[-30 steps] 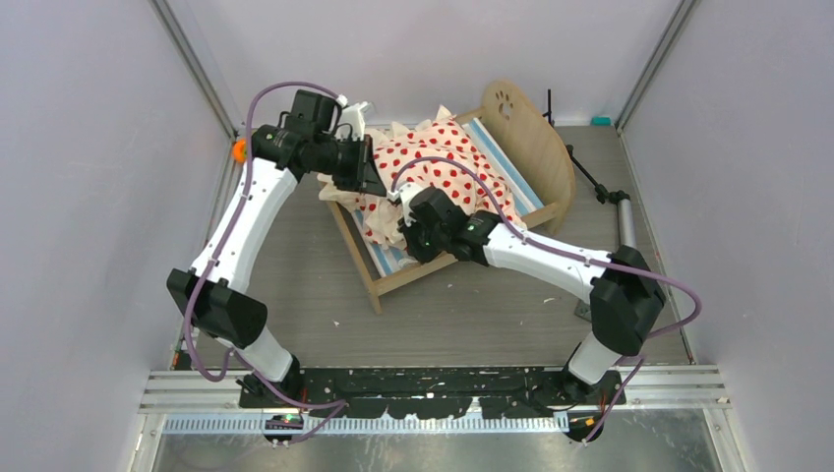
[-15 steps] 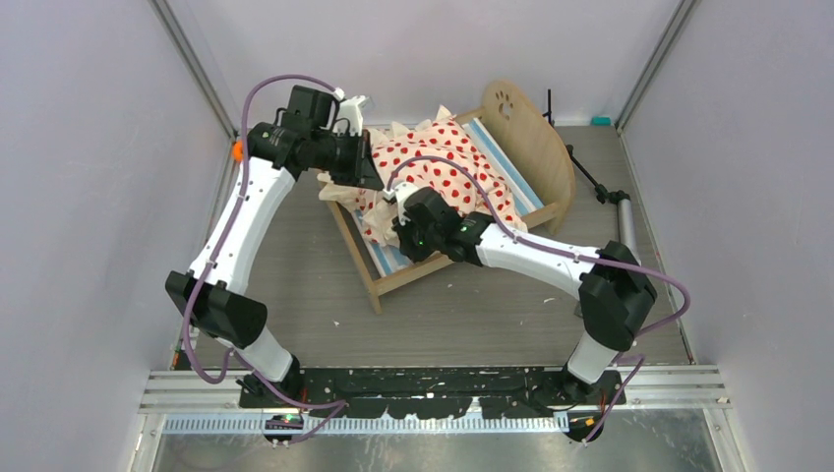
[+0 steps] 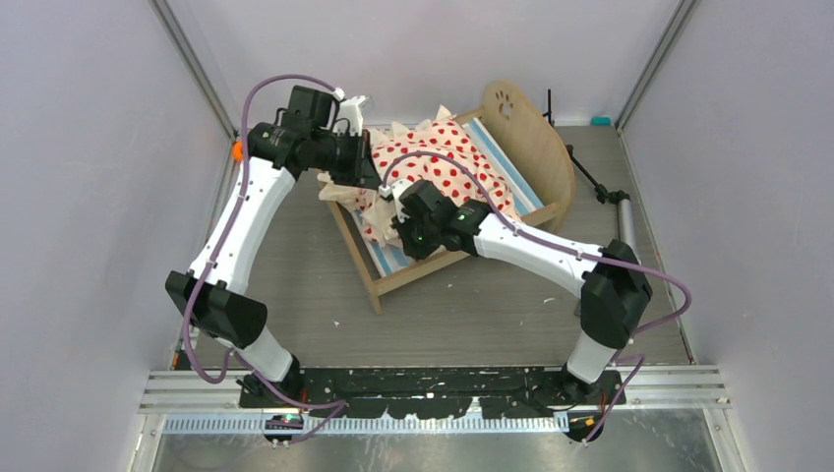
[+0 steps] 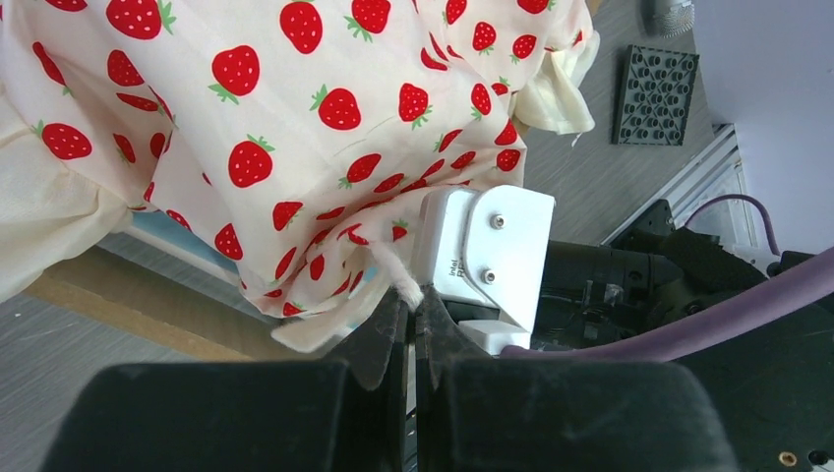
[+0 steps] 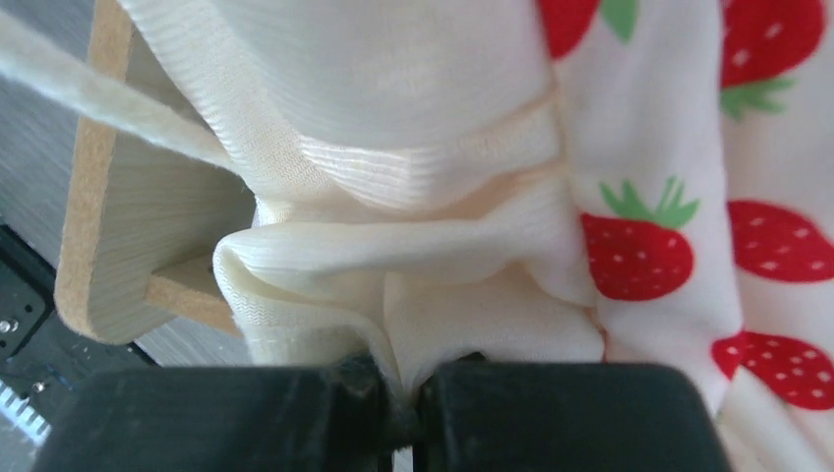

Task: Set up the pet bed
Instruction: Cross the ropes on the bed frame.

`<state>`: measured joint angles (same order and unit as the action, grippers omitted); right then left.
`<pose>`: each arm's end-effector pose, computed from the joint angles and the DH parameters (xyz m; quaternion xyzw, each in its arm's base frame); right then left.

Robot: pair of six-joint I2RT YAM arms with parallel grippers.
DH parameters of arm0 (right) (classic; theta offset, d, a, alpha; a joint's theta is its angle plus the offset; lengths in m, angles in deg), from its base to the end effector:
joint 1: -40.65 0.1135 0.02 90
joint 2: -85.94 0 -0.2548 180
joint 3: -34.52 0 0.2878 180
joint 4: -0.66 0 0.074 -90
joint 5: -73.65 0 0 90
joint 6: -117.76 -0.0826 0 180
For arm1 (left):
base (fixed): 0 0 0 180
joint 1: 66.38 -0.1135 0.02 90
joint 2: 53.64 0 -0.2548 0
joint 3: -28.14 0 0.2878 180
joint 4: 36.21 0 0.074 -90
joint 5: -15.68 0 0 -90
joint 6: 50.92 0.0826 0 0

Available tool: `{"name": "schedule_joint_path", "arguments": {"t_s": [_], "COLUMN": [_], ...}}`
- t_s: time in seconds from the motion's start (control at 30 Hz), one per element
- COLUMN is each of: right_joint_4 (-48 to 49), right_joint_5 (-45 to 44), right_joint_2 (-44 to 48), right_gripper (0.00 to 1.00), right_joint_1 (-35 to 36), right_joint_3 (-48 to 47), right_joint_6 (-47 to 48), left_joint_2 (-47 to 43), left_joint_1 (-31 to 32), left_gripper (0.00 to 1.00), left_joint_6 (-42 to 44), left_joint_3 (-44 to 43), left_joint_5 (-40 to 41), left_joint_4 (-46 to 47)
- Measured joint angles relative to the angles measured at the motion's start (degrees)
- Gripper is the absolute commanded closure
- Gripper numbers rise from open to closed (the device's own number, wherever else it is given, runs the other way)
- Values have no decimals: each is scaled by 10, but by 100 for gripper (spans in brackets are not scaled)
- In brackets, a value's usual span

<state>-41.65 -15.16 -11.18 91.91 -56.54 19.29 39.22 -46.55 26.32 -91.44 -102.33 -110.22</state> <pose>0.2751 0.3457 0.2189 -0.3444 0.8689 0.1854 0.3033 0.3532 -0.1686 0.3894 0.1437 0.8965 -0.3155 0.2759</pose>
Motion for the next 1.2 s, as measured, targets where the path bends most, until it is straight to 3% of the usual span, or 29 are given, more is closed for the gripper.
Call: {"name": "schedule_joint_path", "arguments": {"t_s": [0.27,0.57,0.8,1.2], "right_joint_4": [-67,-104,-163,-269], "right_joint_5": [-45,-54,-44,50], "right_joint_2": [-72,-94,-102,-179], "right_gripper": [93,79,88,90], "right_joint_1": [0,0,-3,-27], "right_joint_3": [-66,-87,-121,-228], "right_joint_6": [8,8,8,28], "left_joint_2": [0,0,0,2], "left_joint_1": [-9,-8,-8,-12], "left_gripper": [100,100,100,100], "left_joint_6": [12,14,14,16], "left_joint_3": [12,23,23,44], "left_joint_5": [24,35,37,73], "left_joint_4": [2,0,1,17]}}
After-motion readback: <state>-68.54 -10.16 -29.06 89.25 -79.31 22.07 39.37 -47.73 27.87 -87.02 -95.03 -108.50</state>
